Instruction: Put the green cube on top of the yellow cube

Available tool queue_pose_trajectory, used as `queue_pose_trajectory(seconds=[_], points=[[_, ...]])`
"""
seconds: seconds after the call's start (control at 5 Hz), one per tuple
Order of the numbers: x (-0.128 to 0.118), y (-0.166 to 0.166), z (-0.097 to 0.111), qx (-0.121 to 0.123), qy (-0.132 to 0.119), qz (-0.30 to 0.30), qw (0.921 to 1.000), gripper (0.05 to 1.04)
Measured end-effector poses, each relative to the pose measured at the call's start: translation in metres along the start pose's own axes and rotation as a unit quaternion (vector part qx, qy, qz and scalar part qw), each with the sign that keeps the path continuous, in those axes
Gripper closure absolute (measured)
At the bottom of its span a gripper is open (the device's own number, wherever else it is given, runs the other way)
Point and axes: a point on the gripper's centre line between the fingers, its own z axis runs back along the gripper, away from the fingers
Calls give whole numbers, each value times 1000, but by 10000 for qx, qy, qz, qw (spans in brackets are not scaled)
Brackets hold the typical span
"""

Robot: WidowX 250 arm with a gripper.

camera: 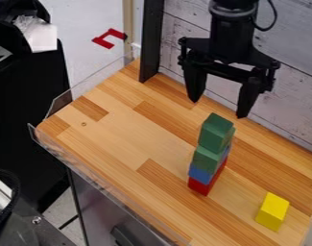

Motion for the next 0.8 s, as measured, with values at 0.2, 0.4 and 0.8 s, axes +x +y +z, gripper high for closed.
queue_pose_trajectory(seconds=[0.2,0.4,0.8], points=[[-2,-4,-2,-5,33,-32,10000,84],[-3,-3,-10,45,193,43,9998,83],[-9,-8,-26,-15,468,70,9989,83]])
